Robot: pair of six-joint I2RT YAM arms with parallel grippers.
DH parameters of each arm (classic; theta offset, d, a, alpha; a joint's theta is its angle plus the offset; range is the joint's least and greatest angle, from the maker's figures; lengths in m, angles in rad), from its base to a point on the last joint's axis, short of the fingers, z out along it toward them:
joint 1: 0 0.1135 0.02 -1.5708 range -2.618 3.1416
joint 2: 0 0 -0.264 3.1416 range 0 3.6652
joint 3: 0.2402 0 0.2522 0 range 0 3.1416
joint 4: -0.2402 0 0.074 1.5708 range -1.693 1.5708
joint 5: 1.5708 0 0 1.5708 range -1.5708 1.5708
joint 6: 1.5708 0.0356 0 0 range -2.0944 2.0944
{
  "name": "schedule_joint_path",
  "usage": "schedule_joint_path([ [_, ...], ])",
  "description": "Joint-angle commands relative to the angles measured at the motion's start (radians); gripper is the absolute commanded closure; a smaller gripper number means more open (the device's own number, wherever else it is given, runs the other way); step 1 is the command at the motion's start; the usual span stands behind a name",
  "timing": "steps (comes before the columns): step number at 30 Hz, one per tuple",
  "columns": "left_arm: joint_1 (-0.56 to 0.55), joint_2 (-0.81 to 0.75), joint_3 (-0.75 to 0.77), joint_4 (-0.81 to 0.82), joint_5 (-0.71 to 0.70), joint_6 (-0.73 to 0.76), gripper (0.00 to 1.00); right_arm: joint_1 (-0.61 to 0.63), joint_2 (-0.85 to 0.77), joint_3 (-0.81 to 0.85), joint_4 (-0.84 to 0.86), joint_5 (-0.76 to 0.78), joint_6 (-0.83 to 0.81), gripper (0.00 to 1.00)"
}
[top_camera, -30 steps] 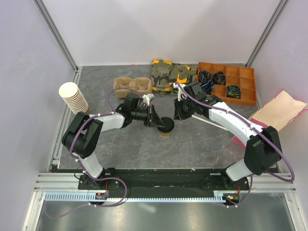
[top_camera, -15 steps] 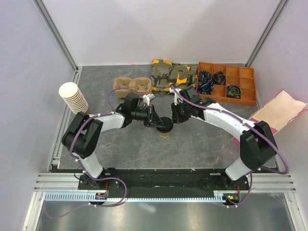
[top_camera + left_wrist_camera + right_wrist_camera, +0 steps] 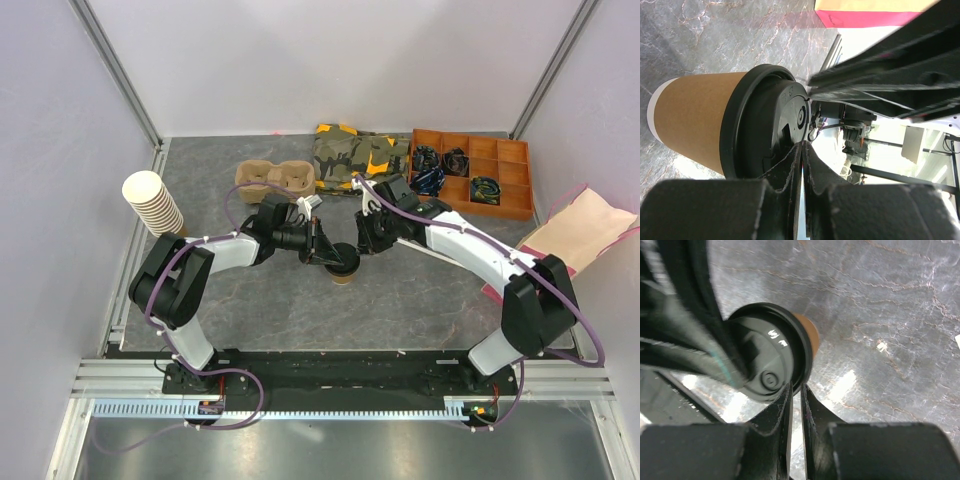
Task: Pack the takeout coffee
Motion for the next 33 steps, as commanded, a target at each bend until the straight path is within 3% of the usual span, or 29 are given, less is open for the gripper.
schedule_joint_path([
  [1,-0.001,0.022,-0.009,-0.084,-0.106,0.092,0.88,0.001,-0.065,0.056,-0.043,-0.038,0.003,0.82],
  [13,0.000,0.030,-0.014,-0.081,-0.109,0.092,0.88,0.002,0.021,-0.101,0.023,-0.045,0.010,0.83],
  [24,-0.001,0.002,-0.013,-0.052,-0.081,0.079,0.86,-0.007,-0.019,-0.029,-0.015,-0.028,-0.008,0.81],
  [33,0.000,-0.145,0.086,-0.079,-0.050,0.072,0.59,-0.063,-0.079,0.042,-0.101,-0.085,-0.073,0.73],
])
